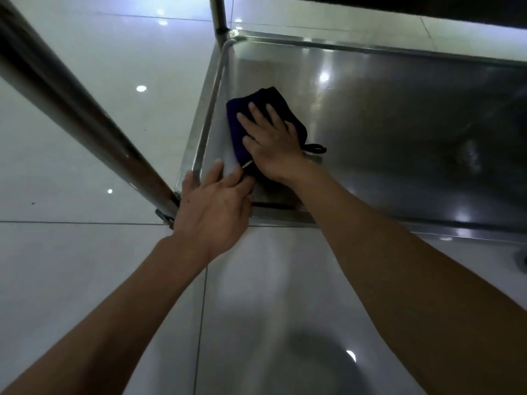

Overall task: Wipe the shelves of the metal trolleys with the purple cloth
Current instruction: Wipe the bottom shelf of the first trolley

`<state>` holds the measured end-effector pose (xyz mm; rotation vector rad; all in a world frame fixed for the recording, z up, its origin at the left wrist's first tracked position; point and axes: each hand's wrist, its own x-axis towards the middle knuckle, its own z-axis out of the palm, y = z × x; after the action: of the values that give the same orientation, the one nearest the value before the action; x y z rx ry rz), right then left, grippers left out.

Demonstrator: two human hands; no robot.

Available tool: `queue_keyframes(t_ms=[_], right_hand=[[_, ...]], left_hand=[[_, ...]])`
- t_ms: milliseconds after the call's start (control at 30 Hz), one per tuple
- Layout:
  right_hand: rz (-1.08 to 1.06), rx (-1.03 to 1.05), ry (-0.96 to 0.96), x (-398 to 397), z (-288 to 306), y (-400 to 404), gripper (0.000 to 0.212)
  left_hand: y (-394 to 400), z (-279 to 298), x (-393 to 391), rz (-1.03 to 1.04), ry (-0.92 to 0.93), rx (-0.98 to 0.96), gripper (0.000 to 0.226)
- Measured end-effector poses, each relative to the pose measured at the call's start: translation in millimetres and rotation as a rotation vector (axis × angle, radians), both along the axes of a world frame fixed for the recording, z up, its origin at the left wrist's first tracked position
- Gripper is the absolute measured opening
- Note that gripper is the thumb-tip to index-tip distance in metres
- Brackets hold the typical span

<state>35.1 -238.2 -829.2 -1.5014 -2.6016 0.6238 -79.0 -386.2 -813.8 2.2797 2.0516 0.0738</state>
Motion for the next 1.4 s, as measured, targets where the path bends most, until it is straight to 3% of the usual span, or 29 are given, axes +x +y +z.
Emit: queue_keyframes(t_ms=[367, 800, 1100, 1400], right_hand=[[-0.066, 0.054, -0.019, 43, 0, -2, 0.054], [-0.355, 0.043, -0.095, 262, -3, 24, 0.053], [-0.523, 0.102, -0.185, 395, -2, 17, 0.053], [-0.558, 0.044, -0.163, 367, -5, 16, 0.056]], left_hand=[[7, 19, 24, 0.074, 0.037, -0.069, 0.028], [72, 26, 185, -0.15, -0.032, -0.182, 0.036], [71, 9, 201, -0.078, -0.022, -0.05, 0.033], [68, 8, 190, -0.127, -0.009, -0.006, 0.037]])
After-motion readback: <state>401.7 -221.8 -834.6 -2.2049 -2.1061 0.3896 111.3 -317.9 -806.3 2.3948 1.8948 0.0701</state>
